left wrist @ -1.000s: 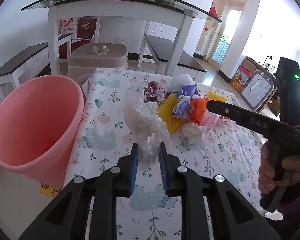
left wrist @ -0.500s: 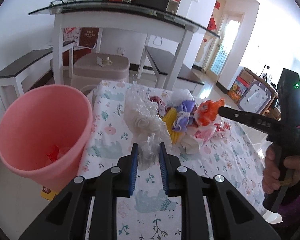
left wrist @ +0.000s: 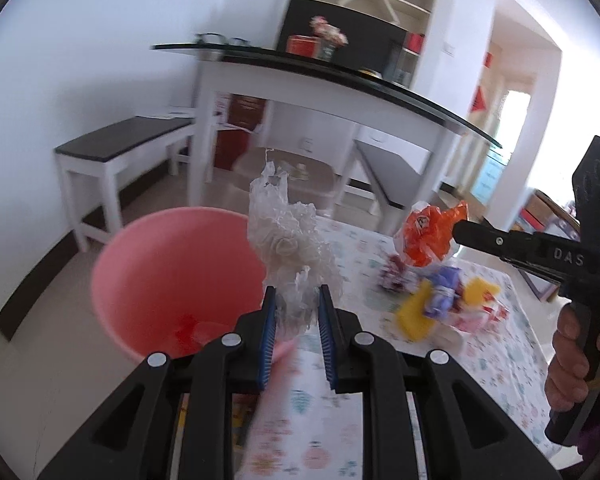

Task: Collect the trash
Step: 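Move both grippers over the pink bucket and release the wrap and wrapper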

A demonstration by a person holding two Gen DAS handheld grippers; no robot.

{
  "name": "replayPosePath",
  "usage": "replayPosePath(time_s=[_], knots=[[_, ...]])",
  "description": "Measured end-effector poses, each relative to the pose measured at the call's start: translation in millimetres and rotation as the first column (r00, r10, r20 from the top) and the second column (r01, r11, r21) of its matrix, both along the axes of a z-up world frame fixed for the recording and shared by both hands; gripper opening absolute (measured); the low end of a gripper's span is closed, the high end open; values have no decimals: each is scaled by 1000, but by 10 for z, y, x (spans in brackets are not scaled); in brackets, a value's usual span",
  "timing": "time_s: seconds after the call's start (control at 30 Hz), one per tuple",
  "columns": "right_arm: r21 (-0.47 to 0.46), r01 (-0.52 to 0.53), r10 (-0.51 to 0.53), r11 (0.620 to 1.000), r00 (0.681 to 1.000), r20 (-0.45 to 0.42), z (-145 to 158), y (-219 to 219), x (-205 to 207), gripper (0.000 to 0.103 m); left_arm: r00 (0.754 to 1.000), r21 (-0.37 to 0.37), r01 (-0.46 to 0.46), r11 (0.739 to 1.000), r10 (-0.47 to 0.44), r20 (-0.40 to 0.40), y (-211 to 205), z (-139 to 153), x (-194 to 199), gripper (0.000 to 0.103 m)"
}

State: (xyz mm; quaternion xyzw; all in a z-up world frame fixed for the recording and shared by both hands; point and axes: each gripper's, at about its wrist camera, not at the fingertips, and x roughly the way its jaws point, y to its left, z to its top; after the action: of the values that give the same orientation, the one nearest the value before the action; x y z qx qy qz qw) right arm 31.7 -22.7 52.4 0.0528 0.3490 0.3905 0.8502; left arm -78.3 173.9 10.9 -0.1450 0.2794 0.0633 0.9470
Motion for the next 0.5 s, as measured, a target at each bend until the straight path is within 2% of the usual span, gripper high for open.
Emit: replayPosePath(time_s=[0.3, 0.5], knots=[[-45, -130, 129, 990, 991, -19, -90, 703, -38, 4, 992, -4, -119, 993, 119, -33, 417, -78, -92, 19], [-86, -176, 169, 981, 982, -87, -337, 1008, -29, 4, 983, -30, -154, 988, 150, -103, 536, -291, -51, 19]])
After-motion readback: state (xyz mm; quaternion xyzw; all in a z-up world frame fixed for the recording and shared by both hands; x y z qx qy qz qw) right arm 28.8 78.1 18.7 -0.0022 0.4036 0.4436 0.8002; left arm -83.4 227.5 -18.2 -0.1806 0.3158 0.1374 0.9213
